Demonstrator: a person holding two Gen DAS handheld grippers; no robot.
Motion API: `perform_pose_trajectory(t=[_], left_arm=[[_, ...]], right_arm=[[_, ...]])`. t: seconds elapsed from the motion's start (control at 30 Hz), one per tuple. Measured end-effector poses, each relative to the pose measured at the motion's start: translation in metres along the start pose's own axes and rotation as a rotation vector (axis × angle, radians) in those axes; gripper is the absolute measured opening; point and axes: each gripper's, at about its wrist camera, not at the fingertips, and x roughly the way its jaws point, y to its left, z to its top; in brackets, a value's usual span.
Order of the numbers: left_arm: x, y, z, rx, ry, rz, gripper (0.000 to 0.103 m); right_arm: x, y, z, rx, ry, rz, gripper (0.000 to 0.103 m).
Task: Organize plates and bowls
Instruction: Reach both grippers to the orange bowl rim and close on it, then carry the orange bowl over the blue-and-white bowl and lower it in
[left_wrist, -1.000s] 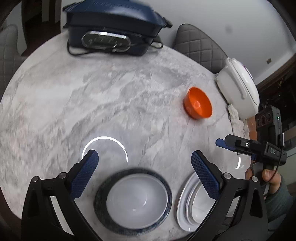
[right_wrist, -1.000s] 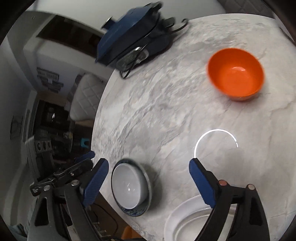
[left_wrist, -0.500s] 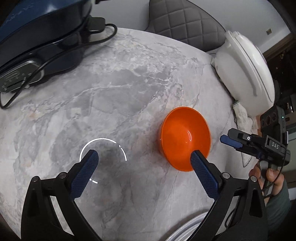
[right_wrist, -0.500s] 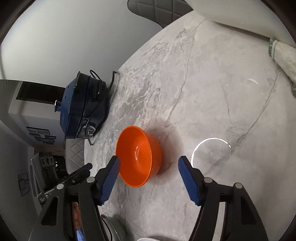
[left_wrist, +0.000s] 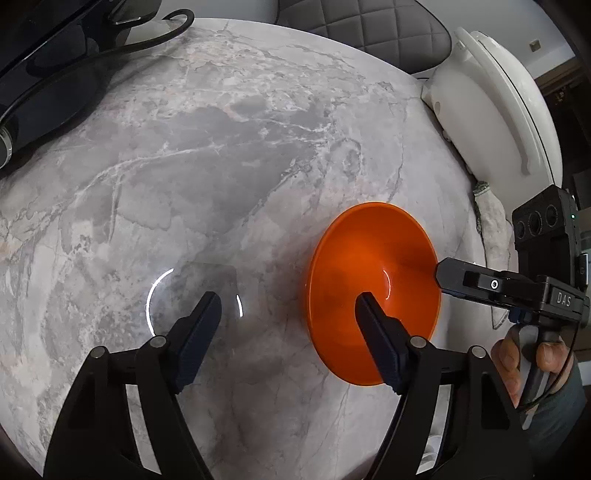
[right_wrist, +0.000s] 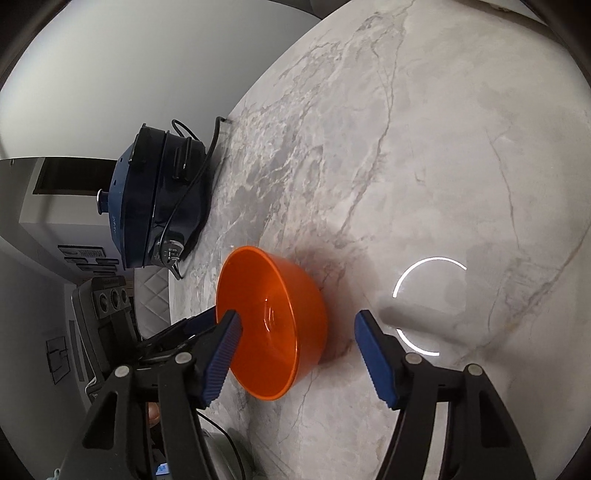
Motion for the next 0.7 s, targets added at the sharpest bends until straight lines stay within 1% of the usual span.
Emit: perform_pose_trajectory(t=[0.1,0.17,0.2,0.23,0.27,0.33,0.4,0.43,0.47,0.5,0.53,0.57,0.63,0.7], left_arm=[[0.001,0.001,0.002,0.008,0.000,-0.027,0.069],[0.003,0.001,0.002,0.009,0.008,-0.048,0.063],[0.005,0.001,0.002,0.008,0.010,-0.056,0.056],[0.006,0.001,0.002,0.007,0.016,-0.062,0.049],[0.007,0.002,0.002,0.005,0.020,-0.064,0.046],[0.010,0.002,0.002,0.001,0.025,-0.066,0.036],[0.011,0.003,0.001,0.002,0.028,-0.067,0.030],[0.011,0.002,0.001,0.003,0.027,-0.068,0.030],[0.011,0.001,0.001,0.008,0.028,-0.072,0.029],[0.012,-0.001,0.001,0.016,0.030,-0.069,0.024],[0.012,-0.002,0.001,0.024,0.034,-0.068,0.021],[0.012,-0.004,0.001,0.031,0.038,-0.070,0.021],[0.014,-0.008,0.001,0.041,0.045,-0.066,0.016],[0.014,-0.009,0.001,0.037,0.042,-0.072,0.016]], right_arm=[[0.001,0.001,0.003,-0.011,0.000,-0.002,0.068],[0.005,0.002,0.005,-0.018,0.018,-0.004,0.065],[0.006,0.002,0.005,-0.022,0.022,-0.012,0.061],[0.008,0.002,0.006,-0.023,0.027,-0.017,0.060],[0.009,0.002,0.006,-0.026,0.034,-0.022,0.058],[0.011,0.001,0.005,-0.030,0.043,-0.034,0.053],[0.013,0.000,0.005,-0.030,0.054,-0.036,0.046],[0.014,0.000,0.005,-0.032,0.059,-0.043,0.043],[0.015,0.001,0.005,-0.032,0.062,-0.048,0.036],[0.017,0.000,0.005,-0.031,0.068,-0.047,0.029],[0.018,0.000,0.005,-0.030,0.071,-0.050,0.026],[0.018,0.000,0.006,-0.030,0.073,-0.058,0.022],[0.019,0.000,0.006,-0.031,0.070,-0.060,0.021],[0.019,0.000,0.006,-0.028,0.066,-0.069,0.020]])
